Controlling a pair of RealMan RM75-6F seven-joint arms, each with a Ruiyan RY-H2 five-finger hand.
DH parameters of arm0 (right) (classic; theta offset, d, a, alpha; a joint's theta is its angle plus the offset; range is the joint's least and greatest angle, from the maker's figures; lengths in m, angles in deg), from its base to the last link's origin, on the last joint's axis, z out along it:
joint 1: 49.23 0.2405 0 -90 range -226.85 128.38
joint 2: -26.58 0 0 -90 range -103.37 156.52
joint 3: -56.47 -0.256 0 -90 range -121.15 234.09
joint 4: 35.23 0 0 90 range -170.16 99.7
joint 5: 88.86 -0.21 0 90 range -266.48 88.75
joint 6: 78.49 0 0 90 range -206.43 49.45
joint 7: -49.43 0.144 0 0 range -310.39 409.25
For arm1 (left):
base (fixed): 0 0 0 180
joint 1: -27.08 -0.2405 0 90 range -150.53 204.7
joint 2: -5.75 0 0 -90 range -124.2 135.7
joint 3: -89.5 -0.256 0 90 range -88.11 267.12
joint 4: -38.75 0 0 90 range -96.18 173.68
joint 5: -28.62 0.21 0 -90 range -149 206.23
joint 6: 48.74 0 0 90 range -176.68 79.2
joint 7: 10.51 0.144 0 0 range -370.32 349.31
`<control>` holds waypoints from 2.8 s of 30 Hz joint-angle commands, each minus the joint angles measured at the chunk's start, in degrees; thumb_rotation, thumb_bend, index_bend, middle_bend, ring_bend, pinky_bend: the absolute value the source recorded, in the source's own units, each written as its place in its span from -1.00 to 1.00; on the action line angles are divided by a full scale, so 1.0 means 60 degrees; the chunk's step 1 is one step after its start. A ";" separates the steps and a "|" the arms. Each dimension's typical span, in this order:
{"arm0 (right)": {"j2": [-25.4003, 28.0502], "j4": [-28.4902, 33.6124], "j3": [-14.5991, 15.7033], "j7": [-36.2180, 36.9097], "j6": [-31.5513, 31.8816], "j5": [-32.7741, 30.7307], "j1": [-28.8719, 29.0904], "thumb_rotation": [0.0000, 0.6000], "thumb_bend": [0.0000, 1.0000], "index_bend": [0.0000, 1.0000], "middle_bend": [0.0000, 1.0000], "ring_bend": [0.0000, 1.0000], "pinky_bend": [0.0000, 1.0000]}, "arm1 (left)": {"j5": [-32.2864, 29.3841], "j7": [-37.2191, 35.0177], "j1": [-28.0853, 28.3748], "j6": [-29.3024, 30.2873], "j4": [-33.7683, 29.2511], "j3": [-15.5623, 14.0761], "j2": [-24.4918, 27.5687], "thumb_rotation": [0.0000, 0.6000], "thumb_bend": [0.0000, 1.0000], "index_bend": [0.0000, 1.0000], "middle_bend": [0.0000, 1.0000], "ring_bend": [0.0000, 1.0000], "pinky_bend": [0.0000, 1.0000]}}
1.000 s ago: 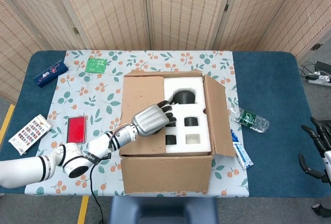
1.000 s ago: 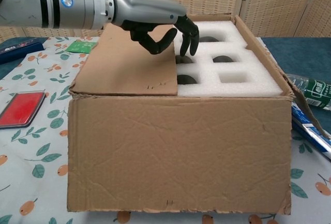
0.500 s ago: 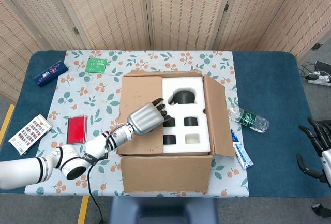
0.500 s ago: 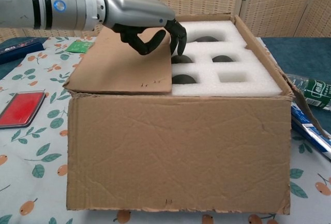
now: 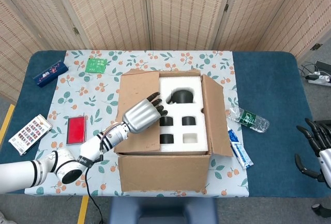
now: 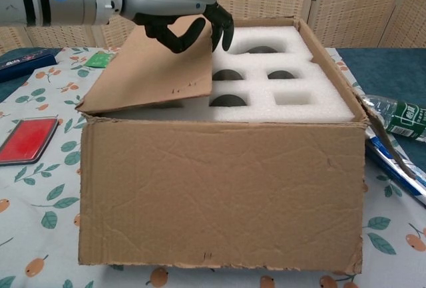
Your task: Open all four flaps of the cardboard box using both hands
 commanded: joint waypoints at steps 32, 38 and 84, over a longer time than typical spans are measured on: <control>-0.0125 0.0170 0.0024 -0.0372 -0.0614 -0.0002 0.0344 0.38 0.09 -0.81 -1.00 -1.00 -1.00 | -0.0390 0.0444 -0.1103 0.1714 -0.1303 0.0625 0.1857 1.00 1.00 -0.24 -0.09 -0.48 -0.71; -0.0151 0.0198 0.0037 -0.0456 -0.0739 -0.0035 0.0398 0.39 0.09 -0.81 -1.00 -1.00 -1.00 | -0.0572 0.0623 -0.1269 0.1787 -0.1329 0.0620 0.2196 1.00 1.00 -0.24 -0.08 -0.47 -0.70; -0.0297 0.0334 0.0041 -0.0901 -0.1076 -0.0074 0.0649 0.39 0.09 -0.81 -1.00 -1.00 -1.00 | -0.0949 0.0279 -0.3650 0.3151 -0.1857 0.0074 0.4246 1.00 0.55 -0.57 -0.36 -0.63 -0.76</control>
